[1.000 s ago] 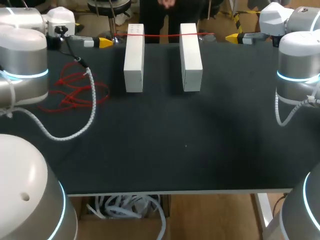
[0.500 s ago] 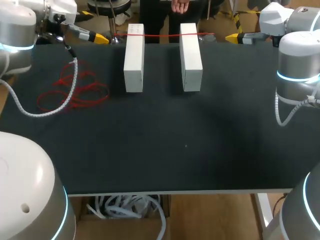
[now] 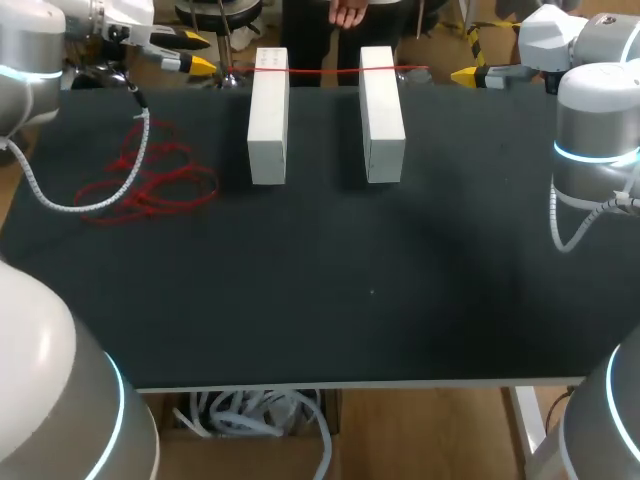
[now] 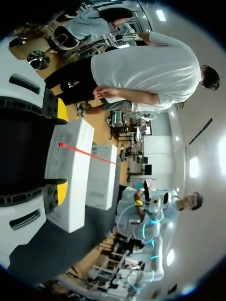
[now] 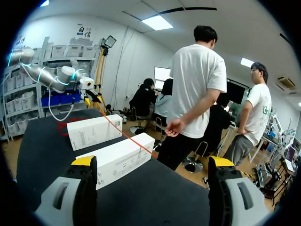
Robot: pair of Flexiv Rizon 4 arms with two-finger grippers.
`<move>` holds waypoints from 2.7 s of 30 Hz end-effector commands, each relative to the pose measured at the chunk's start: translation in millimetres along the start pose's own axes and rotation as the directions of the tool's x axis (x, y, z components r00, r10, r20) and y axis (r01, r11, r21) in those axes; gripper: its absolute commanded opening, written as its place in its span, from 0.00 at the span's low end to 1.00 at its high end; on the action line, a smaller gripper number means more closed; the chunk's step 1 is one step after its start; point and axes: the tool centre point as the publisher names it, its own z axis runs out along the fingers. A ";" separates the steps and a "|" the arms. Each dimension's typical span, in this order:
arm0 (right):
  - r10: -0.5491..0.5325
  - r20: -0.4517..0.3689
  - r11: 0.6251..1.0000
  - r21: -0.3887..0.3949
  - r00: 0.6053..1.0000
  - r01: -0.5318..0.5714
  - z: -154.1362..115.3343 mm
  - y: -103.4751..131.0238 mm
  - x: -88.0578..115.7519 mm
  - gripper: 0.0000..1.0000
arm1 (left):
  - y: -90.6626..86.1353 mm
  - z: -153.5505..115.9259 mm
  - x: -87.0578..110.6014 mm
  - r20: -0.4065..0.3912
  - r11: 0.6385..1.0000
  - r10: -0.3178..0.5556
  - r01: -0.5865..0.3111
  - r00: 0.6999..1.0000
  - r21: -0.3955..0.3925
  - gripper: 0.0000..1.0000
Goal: Grab the tape and strap the tape.
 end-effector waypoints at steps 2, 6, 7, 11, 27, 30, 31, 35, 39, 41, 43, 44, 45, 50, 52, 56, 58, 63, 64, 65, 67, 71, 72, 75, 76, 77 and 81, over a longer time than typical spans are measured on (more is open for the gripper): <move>0.000 -0.001 1.000 0.001 1.000 0.000 0.0 0.1 -0.5 1.00 | 13.0 9.0 -20.0 -0.231 0.999 0.019 -0.011 0.973 0.037 0.46; 0.000 -0.001 1.000 0.001 1.000 0.000 0.0 0.1 -0.5 1.00 | 14.4 14.6 -23.5 -0.249 0.998 0.047 -0.036 0.967 0.049 0.48; 0.000 -0.001 1.000 0.001 1.000 0.000 0.0 0.1 -0.5 1.00 | 14.7 16.4 -24.2 -0.253 0.998 0.053 -0.041 0.966 0.053 0.47; 0.000 -0.001 1.000 0.001 1.000 0.000 0.0 0.1 -0.5 1.00 | 14.6 24.5 -23.6 -0.278 0.996 0.081 -0.064 0.957 0.068 0.44; 0.000 -0.001 1.000 0.001 1.000 0.000 0.0 0.1 -0.5 1.00 | 22.8 44.1 -22.1 -0.311 0.989 0.121 -0.087 0.943 0.122 0.39; 0.000 -0.001 1.000 0.001 1.000 0.000 0.0 0.1 -0.5 1.00 | 24.3 44.8 -24.8 -0.323 0.988 0.130 -0.094 0.938 0.123 0.38; 0.000 -0.001 1.000 0.001 1.000 0.000 0.0 0.1 -0.5 1.00 | 24.8 45.0 -25.5 -0.326 0.987 0.133 -0.097 0.936 0.125 0.38; 0.000 -0.001 1.000 0.001 1.000 0.000 0.0 0.1 -0.5 1.00 | 25.7 45.1 -26.3 -0.341 0.986 0.146 -0.107 0.929 0.131 0.36; 0.000 -0.001 1.000 0.001 1.000 0.000 0.0 0.1 -0.5 1.00 | 27.3 48.7 -23.2 -0.362 0.983 0.162 -0.119 0.918 0.139 0.31; 0.000 -0.001 1.000 0.001 1.000 0.000 0.0 0.1 -0.5 1.00 | 28.1 50.8 -21.1 -0.373 0.982 0.167 -0.121 0.913 0.142 0.31; 0.000 -0.001 1.000 0.001 1.000 0.000 0.0 0.1 -0.5 1.00 | 29.0 51.8 -19.5 -0.378 0.982 0.167 -0.120 0.911 0.143 0.30; 0.000 -0.001 1.000 0.001 1.000 0.000 0.0 0.1 -0.5 1.00 | 29.4 52.0 -18.9 -0.381 0.982 0.167 -0.119 0.909 0.144 0.30; 0.000 -0.001 1.000 0.001 1.000 0.000 0.0 0.1 -0.5 1.00 | 29.7 52.1 -18.5 -0.383 0.982 0.167 -0.119 0.909 0.145 0.29; 0.000 -0.001 1.000 0.001 1.000 0.000 0.0 0.1 -0.5 1.00 | 30.3 52.2 -17.8 -0.389 0.983 0.165 -0.116 0.906 0.145 0.21; 0.000 -0.001 1.000 0.001 1.000 0.000 0.0 0.1 -0.5 1.00 | 30.5 52.1 -17.7 -0.391 0.983 0.164 -0.115 0.906 0.145 0.17; 0.000 -0.001 1.000 0.001 1.000 0.000 0.0 0.1 -0.5 1.00 | 30.8 51.8 -17.3 -0.394 0.983 0.165 -0.117 0.904 0.144 0.00; 0.000 -0.001 1.000 0.001 1.000 0.000 0.0 0.1 -0.5 1.00 | 30.8 51.8 -16.8 -0.395 0.983 0.165 -0.117 0.903 0.144 0.00; 0.000 -0.001 1.000 0.001 1.000 0.000 0.0 0.1 -0.5 1.00 | 30.8 52.5 -14.4 -0.399 0.983 0.166 -0.118 0.902 0.143 0.00; 0.000 -0.001 1.000 0.001 1.000 0.000 0.0 0.1 -0.5 1.00 | 30.5 52.6 -13.7 -0.399 0.982 0.168 -0.120 0.901 0.144 0.00; 0.000 -0.001 1.000 0.001 1.000 0.000 0.0 0.1 -0.5 1.00 | 30.0 52.7 -13.2 -0.400 0.982 0.169 -0.120 0.901 0.145 0.00; 0.000 -0.001 1.000 0.001 1.000 0.000 0.0 0.1 -0.5 1.00 | 28.6 52.8 -11.6 -0.405 0.980 0.178 -0.123 0.897 0.157 0.00; 0.000 -0.001 1.000 0.001 1.000 0.000 0.0 0.1 -0.5 1.00 | 21.9 52.7 -6.2 -0.399 0.972 0.186 -0.110 0.898 0.207 0.00; 0.000 -0.001 1.000 0.001 1.000 0.000 0.0 0.1 -0.5 1.00 | 19.5 52.1 -4.5 -0.391 0.969 0.190 -0.106 0.901 0.225 0.00; 0.000 -0.001 1.000 0.001 1.000 0.000 0.0 0.1 -0.5 1.00 | 9.1 48.6 3.6 -0.347 0.953 0.206 -0.106 0.915 0.285 0.00; 0.000 -0.001 1.000 0.001 1.000 0.000 0.0 0.1 -0.5 1.00 | 4.6 47.4 7.1 -0.328 0.944 0.216 -0.111 0.920 0.310 0.00; 0.000 -0.001 1.000 0.001 1.000 0.000 0.0 0.1 -0.5 1.00 | 0.7 45.9 10.4 -0.314 0.939 0.210 -0.102 0.926 0.327 0.00; 0.000 -0.001 1.000 0.001 1.000 0.000 0.0 0.1 -0.5 1.00 | -11.8 41.1 25.5 -0.257 0.913 0.192 -0.076 0.947 0.401 0.00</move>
